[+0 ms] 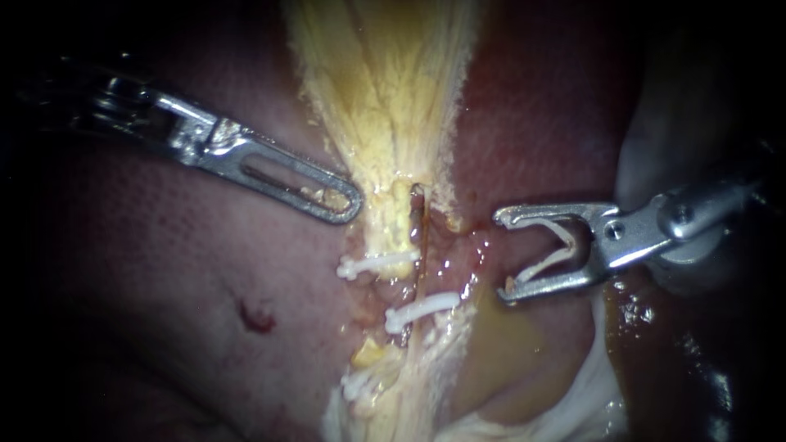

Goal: Clipping second clip right tube

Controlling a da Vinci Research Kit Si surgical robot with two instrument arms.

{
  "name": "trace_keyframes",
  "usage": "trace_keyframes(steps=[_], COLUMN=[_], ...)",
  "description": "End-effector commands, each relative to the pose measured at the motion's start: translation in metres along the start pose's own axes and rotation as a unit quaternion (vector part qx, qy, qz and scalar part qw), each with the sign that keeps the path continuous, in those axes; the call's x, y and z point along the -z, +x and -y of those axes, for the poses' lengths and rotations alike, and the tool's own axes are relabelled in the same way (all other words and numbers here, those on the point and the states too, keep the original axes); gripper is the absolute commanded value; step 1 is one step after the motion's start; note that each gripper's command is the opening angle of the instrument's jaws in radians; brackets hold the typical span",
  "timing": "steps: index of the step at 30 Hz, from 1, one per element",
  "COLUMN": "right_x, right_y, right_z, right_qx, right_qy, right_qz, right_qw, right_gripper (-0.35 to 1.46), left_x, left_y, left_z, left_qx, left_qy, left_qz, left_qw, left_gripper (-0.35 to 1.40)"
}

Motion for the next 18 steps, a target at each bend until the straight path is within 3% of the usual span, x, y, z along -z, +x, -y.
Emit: trace_keyframes(steps=[1, 6, 15, 18], right_x=[0.0000, 0.0000, 0.0001, 0.0001], right_y=[0.0000, -0.0001, -0.0001, -0.0001], right_z=[0.0000, 0.0000, 0.0000, 0.0000], right_qx=[0.000, 0.000, 0.000, 0.000], right_qy=[0.000, 0.000, 0.000, 0.000], right_qz=[0.000, 0.000, 0.000, 0.000], right_qw=[1.0000, 1.0000, 1.0000, 1.0000], right_gripper=[0.50, 0.50, 0.50, 0.50], left_x=[0.0001, 0.0018, 0.0076, 0.0087], left_y=[0.0000, -0.0003, -0.0025, -0.0027], left_z=[0.0000, 0.0002, 0.0010, 0.0010], left_qx=[0.000, 0.001, 0.001, 0.003], left_qy=[0.000, 0.006, -0.008, -0.010], left_qz=[0.000, -0.004, 0.010, 0.013], left_qw=[1.0000, 1.0000, 0.9999, 0.9999], left_gripper=[-0.35, -0.35, -0.35, -0.35])
